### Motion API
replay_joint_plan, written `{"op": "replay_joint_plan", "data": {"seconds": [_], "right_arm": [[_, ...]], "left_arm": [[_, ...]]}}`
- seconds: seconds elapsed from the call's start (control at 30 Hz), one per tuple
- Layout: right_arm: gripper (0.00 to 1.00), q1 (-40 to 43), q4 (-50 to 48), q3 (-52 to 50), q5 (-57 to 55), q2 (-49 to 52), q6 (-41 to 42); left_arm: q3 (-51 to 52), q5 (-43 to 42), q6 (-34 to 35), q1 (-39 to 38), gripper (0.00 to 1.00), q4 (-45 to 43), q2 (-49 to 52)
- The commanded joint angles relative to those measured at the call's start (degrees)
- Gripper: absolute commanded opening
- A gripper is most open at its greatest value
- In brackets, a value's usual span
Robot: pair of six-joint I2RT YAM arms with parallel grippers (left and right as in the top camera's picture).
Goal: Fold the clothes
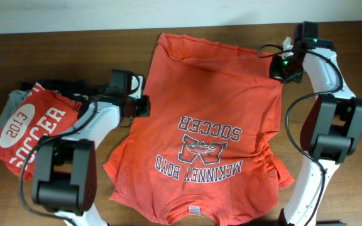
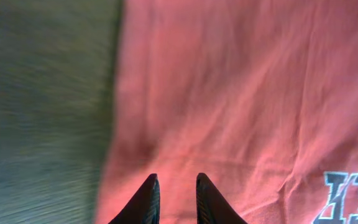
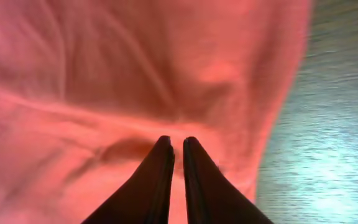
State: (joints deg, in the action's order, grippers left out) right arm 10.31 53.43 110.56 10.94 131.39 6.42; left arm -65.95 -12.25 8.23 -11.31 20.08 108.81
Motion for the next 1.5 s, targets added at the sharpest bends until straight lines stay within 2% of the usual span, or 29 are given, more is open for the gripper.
{"op": "replay_joint_plan", "data": {"seconds": [0.0, 0.5, 0.63, 0.77, 0.9, 1.1, 1.27, 1.37, 1.47], "right_arm": [[0.12, 0.31, -0.92, -0.20, -2.64, -0.44, 0.00], [0.11, 0.33, -8.04, -0.31, -8.55, 7.96, 2.91], [0.10, 1.53, -7.34, -0.31, -24.33, 8.20, 8.50], [0.10, 5.35, -6.01, -0.31, -31.21, 8.20, 9.53], [0.06, 12.22, -1.90, -0.31, -31.04, 8.20, 14.12], [0.04, 18.97, 2.27, -0.07, -26.14, 7.08, 13.84], [0.05, 17.75, 1.62, 0.13, -16.31, 3.15, 10.75], [0.05, 15.61, 0.26, 0.13, -9.64, 0.90, 7.63], [0.05, 13.22, -1.33, 0.13, -2.36, -0.92, 4.15]], "left_arm": [[-0.11, -1.51, -1.90, -1.33, 0.20, -0.74, 2.10], [-0.15, -1.53, -1.90, -1.66, 0.21, -1.84, 2.73], [-0.15, -1.53, -1.90, -1.66, 0.21, -1.84, 2.73], [-0.15, -1.53, -1.90, -1.66, 0.21, -1.84, 2.73], [-0.15, -1.53, -1.90, -1.66, 0.21, -2.32, 2.73], [-0.17, -1.55, -1.90, -1.66, 0.26, -2.69, 2.73], [-0.15, -1.44, -1.88, -1.66, 0.26, -1.14, 2.75], [-0.15, 2.08, -1.88, -1.66, 0.28, -1.09, 3.02], [-0.15, 5.01, -1.86, -1.64, 0.25, -1.36, 3.85]]}}
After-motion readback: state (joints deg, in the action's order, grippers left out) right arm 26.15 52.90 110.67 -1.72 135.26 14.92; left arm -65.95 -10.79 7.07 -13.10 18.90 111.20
